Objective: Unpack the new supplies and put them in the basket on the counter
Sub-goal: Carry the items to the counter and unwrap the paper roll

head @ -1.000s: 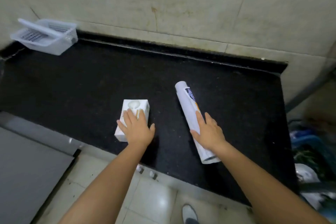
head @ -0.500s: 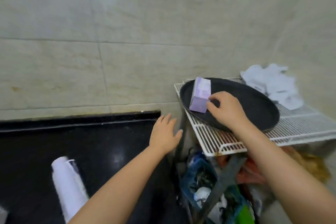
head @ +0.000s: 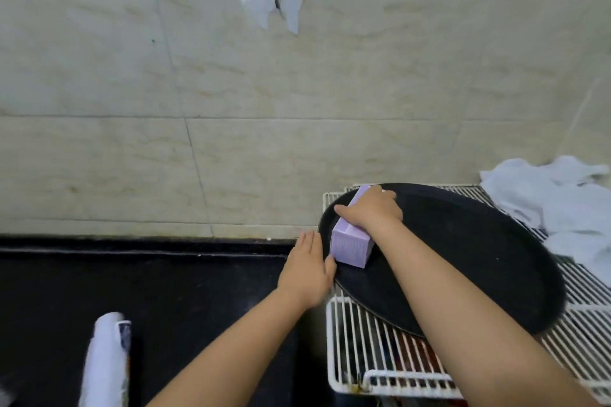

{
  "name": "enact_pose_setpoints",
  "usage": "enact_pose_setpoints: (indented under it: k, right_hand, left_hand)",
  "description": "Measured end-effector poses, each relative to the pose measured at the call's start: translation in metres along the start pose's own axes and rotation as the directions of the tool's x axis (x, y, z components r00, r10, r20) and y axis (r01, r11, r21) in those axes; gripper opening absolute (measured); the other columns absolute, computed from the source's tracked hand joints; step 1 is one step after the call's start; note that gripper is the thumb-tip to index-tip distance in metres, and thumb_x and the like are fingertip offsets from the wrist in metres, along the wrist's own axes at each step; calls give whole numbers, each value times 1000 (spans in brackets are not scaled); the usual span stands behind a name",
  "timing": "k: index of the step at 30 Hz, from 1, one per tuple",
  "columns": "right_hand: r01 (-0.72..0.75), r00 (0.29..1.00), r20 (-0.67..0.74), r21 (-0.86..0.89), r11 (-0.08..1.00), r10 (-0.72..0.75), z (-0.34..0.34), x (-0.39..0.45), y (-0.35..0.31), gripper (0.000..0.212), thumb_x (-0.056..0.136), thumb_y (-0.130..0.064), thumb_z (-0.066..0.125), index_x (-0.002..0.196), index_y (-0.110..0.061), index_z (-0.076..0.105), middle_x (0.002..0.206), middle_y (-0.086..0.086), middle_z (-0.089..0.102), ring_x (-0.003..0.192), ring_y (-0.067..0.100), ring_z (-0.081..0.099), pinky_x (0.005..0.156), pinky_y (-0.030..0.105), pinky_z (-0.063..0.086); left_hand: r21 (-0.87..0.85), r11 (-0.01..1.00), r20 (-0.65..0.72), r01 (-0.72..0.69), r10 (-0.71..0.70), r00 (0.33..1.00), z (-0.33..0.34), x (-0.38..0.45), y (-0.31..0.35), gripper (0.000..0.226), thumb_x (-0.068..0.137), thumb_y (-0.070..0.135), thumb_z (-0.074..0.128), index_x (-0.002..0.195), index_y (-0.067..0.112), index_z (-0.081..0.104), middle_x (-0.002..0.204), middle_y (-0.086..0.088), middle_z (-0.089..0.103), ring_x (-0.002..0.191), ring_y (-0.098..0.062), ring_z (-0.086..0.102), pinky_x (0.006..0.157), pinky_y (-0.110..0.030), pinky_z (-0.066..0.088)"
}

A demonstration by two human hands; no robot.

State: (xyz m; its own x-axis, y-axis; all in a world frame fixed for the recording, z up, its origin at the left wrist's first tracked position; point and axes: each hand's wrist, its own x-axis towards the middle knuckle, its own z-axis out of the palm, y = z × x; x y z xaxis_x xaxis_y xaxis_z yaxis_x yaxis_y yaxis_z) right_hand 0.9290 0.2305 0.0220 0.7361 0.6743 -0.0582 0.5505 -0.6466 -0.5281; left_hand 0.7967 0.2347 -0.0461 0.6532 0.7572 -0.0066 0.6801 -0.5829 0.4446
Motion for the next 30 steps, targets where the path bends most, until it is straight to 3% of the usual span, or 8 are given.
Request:
enact_pose_setpoints:
  k: [4,8,11,14,17,22,27,30]
  right_hand:
    - [-14,999,47,35,999,13,-5,9,7,72,74,-38,64,130,-4,33,134,19,40,113,31,52,74,30,39]
    - [102,995,-1,-9,995,-102,-18,-4,18,66,73,-40,63,124,-2,44,129,20,52,114,36,52,76,33,41]
    - [211,976,-64,14,977,-209,-28,-21,0,66,74,-41,62,126,-3,45,129,20,53,114,37,52,80,34,43]
    - [337,938,-90,7,942,-335,-20,-42,-37,68,74,-39,62,128,-3,40,133,22,48,117,37,50,86,36,43]
    - [439,898,-18,9,898,-439,19,-70,-76,63,74,-34,62,126,-5,40,132,20,48,114,37,52,75,31,36]
    - [427,865,276,35,904,-419,149,-134,-105,59,79,-27,61,127,-5,37,134,20,39,117,39,47,85,37,43]
    - [378,851,425,-87,922,-308,264,-191,-86,45,84,-21,57,120,-4,37,130,19,36,113,41,45,85,41,44]
    - [295,883,427,-178,939,-197,303,-213,-76,44,85,-20,55,122,-5,36,132,19,34,115,41,43,91,45,43]
  left_hand:
    - [94,996,10,7,-8,1000,-3,-1,3,56,100,25,23,146,-1,4,158,-17,5,146,-26,2,121,-33,1]
    - [124,992,-22,-15,18,1000,-6,0,2,54,99,27,27,145,0,16,153,-18,21,143,-29,15,120,-40,15]
    - [126,992,-24,-28,31,999,-12,-2,-12,54,100,27,24,145,-2,12,156,-19,13,146,-28,9,121,-37,9]
    - [130,989,-72,74,-65,995,-25,-13,-55,54,101,26,24,145,-2,13,157,-18,12,146,-26,9,119,-35,10]
    - [168,956,-92,242,-229,969,-36,-36,-117,54,100,28,27,143,-4,19,156,-19,16,145,-28,11,118,-40,16]
    - [214,828,-105,518,-508,855,-37,-107,-230,47,98,31,34,126,-6,41,139,-23,38,134,-34,28,107,-45,32]
    - [264,780,-111,568,-560,821,-30,-174,-323,49,95,33,39,129,-2,40,140,-17,39,136,-31,27,106,-44,31]
    - [297,778,-88,553,-555,827,-33,-201,-370,58,95,35,40,140,0,26,154,-15,23,145,-28,11,116,-43,20]
